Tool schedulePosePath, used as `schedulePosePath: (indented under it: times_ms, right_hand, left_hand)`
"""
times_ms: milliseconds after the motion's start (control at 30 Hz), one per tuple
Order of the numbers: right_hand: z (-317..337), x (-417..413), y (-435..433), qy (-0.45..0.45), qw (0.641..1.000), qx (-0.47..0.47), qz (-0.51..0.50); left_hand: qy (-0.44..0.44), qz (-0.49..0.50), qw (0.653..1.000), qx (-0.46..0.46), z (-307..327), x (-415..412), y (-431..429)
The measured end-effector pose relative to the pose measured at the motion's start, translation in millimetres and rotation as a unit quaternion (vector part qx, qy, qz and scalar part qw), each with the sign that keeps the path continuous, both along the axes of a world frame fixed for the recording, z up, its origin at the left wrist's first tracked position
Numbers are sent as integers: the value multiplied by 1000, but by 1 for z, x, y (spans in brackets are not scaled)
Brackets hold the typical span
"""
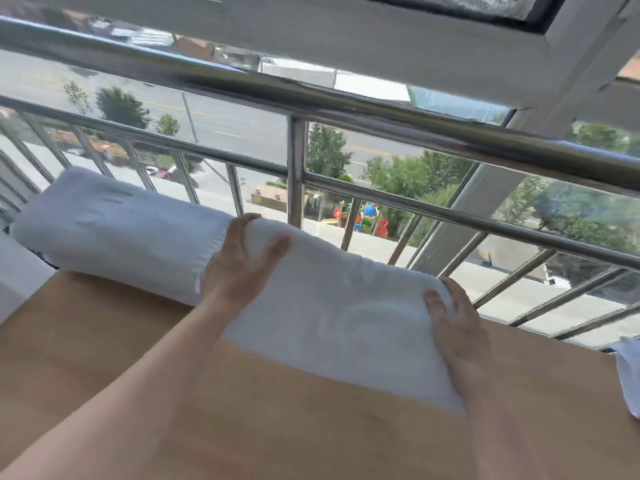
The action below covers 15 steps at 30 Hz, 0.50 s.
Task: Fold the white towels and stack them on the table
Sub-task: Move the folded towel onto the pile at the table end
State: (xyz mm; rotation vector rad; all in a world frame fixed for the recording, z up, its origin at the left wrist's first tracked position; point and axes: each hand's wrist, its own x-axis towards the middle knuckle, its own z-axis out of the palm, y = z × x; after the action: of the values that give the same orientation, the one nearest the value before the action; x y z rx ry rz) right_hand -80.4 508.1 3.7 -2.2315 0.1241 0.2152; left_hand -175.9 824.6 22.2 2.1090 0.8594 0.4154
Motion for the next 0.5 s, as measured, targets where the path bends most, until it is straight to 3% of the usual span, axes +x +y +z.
schedulePosePath:
  times_ms: [300,500]
  right_hand:
    - [50,-63,186,-69,997,-27,-19]
    - [71,-67,314,-101,994,-33,-5]
  left_hand:
    - [-42,-22,999,23,49,-49,195]
    - [-41,13,999,23,66,-59,322]
